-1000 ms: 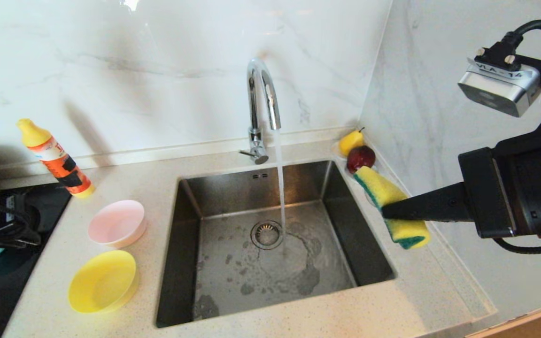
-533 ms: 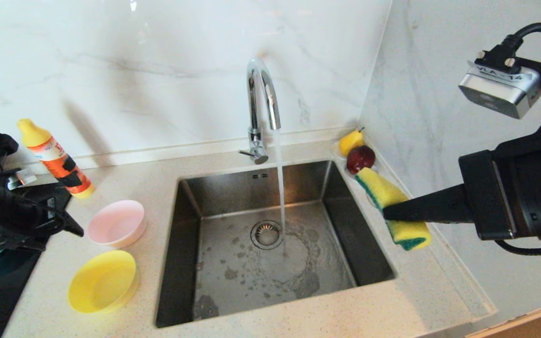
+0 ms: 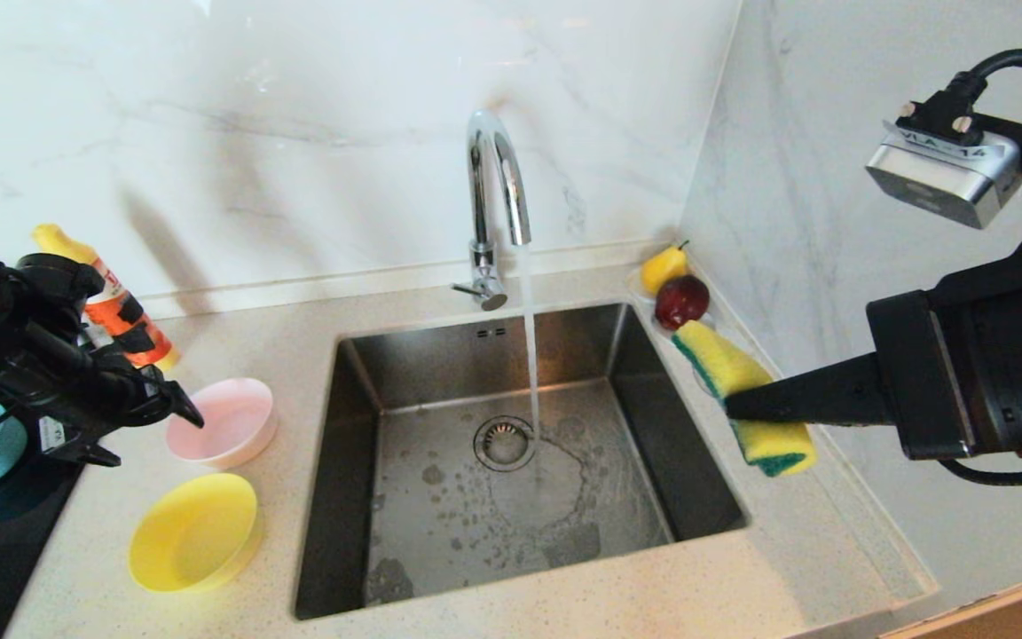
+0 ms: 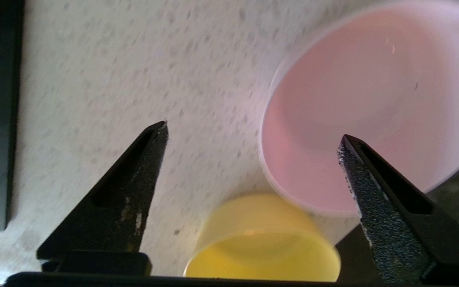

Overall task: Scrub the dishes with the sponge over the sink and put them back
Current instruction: Wash the bowl

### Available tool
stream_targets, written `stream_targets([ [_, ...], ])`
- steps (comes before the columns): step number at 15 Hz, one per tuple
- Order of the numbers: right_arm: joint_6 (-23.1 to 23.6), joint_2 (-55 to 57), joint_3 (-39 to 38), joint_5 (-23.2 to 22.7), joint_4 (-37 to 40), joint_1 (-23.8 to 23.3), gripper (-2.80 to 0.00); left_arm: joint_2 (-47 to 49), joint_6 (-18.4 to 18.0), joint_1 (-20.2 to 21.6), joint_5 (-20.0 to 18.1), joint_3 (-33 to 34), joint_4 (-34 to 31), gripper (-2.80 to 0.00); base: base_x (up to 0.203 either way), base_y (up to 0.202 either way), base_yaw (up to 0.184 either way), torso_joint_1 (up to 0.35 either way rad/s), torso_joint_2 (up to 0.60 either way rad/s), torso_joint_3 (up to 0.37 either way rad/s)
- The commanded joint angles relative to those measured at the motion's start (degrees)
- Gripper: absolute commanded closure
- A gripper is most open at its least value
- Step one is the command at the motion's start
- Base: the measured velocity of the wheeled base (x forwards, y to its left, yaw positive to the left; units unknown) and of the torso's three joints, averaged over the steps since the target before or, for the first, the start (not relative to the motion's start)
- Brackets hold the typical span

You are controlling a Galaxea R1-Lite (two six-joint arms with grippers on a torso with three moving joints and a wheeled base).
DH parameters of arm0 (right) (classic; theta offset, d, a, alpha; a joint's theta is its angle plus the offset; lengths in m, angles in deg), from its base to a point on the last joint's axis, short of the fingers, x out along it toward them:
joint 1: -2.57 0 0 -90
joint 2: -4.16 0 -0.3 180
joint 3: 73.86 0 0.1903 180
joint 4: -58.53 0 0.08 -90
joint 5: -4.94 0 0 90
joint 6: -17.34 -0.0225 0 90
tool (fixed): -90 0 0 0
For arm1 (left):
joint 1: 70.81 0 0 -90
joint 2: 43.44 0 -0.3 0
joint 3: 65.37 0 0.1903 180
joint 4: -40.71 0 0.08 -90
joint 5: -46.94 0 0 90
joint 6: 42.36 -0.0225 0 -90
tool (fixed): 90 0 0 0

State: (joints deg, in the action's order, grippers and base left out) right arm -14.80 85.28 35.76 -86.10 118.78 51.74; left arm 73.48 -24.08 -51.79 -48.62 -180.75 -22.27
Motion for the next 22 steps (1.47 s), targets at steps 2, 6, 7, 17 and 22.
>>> stream_targets([
  [2,-0.3,-0.7,-0.3,0.0,0.3,0.0,0.0,3.1,1.4,-1.1,0.7,-3.1,-0.2,-2.8,0.0,0.0,0.0,0.0,0.0,0.0],
  [6,-0.1,-1.0,-0.6,0.0,0.2,0.1,0.0,6.4,5.3,-2.7,4.1,-7.5,-0.6,-2.8,0.0,0.0,0.0,0.0,0.0,0.0],
  [7,-0.1,-1.0,-0.4,0.0,0.3,0.1,0.0,6.5,5.5,-2.8,4.1,-7.9,-0.4,-2.8,0.0,0.0,0.0,0.0,0.0,0.0],
  [17,-0.2,-1.0,-0.1,0.0,0.3,0.1,0.0,10.3,6.8,-2.8,4.2,-10.6,-0.8,-2.8,0.0,0.0,0.0,0.0,0.0,0.0],
  [22,-0.3,-1.0,-0.3,0.0,0.2,0.1,0.0,10.7,6.8,-2.8,4.2,-10.3,-0.8,0.0,0.0,0.0,0.0,0.0,0.0,0.0],
])
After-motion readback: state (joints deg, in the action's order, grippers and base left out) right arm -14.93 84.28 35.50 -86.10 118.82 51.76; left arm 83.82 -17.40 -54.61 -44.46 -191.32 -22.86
